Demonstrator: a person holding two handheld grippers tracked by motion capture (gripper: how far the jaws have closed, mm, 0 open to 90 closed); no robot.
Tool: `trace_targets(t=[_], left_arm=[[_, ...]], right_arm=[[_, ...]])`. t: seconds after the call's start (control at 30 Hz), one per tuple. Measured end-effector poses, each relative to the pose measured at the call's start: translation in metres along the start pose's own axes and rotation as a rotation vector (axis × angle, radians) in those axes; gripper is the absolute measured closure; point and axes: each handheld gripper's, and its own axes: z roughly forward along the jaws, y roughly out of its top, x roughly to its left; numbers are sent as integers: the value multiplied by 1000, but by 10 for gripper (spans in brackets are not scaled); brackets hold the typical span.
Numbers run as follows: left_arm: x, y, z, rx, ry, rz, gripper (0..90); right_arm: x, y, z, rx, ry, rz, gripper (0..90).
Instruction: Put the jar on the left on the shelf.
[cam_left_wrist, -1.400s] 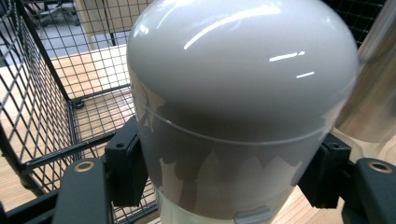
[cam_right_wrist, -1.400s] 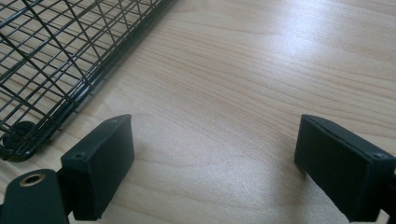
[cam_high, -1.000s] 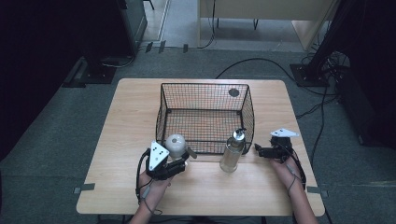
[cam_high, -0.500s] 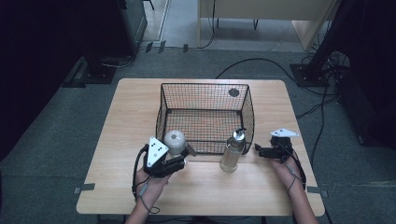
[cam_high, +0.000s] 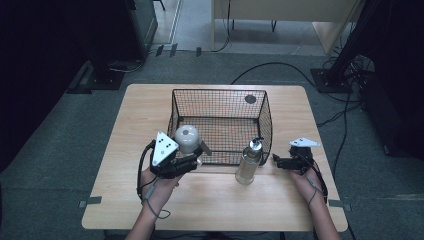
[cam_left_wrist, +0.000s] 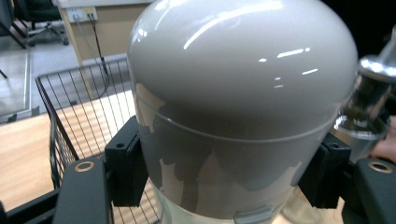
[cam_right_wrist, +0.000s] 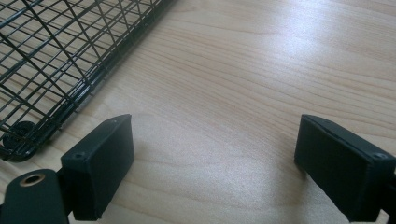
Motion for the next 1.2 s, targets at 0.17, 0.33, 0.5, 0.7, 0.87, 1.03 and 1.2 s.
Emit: trace_targets(t=[0.17, 0.33, 0.5, 0.7, 0.87, 1.03, 1.2], left_arm=[[2, 11, 2, -35, -1, 17, 303], [4, 20, 8, -74, -6, 26, 303], [9, 21, 20, -118, 5, 31, 303], [15, 8, 44, -172, 42, 43, 303], [26, -10, 64, -196, 63, 14, 303], [34, -23, 80, -139, 79, -24, 303], [37, -30, 93, -61, 101, -47, 302]], right_arm=[[0, 0, 0, 0, 0, 0, 115], [0, 0, 0, 0, 0, 0, 115], [0, 0, 0, 0, 0, 1, 115], [0, 0, 0, 0, 0, 0, 115], [0, 0, 0, 0, 0, 1, 115], [0, 0, 0, -1, -1, 0, 115], [0, 0, 0, 0, 0, 0, 115]])
